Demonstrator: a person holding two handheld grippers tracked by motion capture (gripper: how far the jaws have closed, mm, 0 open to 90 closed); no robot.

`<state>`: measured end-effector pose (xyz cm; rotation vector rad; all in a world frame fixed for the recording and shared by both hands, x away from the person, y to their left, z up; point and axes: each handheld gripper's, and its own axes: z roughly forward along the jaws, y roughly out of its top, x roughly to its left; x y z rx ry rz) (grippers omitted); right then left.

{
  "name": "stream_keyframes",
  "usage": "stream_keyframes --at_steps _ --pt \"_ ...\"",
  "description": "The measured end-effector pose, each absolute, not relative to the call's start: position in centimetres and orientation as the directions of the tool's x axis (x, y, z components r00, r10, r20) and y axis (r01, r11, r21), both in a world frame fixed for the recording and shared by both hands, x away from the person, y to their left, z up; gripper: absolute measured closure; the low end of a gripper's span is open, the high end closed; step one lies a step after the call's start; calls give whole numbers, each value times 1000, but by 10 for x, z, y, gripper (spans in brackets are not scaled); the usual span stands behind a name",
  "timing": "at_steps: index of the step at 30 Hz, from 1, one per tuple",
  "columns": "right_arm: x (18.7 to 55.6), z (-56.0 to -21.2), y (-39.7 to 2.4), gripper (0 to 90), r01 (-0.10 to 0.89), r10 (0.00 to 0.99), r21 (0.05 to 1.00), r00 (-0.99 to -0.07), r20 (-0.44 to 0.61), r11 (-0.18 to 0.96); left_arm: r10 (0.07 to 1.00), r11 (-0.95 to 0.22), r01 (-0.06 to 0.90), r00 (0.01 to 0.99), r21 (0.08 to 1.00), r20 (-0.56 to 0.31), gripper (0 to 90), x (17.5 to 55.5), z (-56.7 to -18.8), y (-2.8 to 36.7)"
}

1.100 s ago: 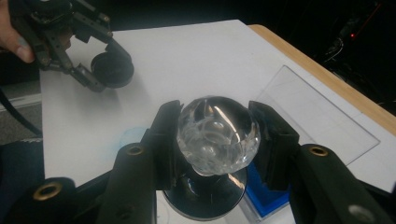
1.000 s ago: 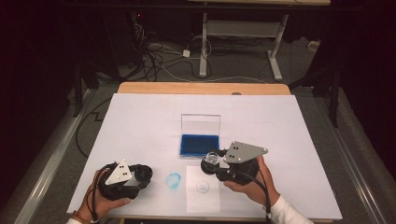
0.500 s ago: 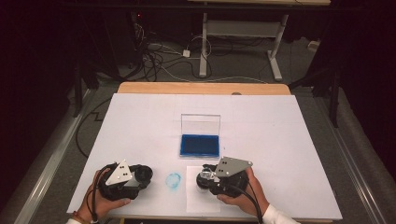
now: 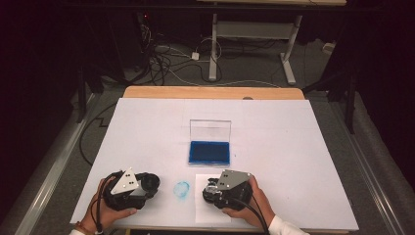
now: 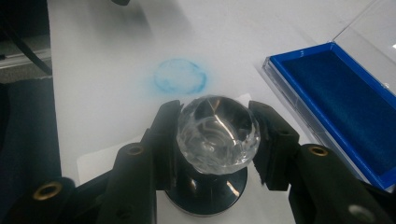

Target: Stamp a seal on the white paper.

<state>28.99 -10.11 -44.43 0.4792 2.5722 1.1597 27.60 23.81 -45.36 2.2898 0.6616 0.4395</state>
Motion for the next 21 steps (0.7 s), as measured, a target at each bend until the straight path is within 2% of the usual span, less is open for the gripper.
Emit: stream_keyframes --at_steps 21 --pt "288 -451 -101 570 194 422 749 -898 -124 633 569 -627 333 813 704 122 363 276 -454 238"
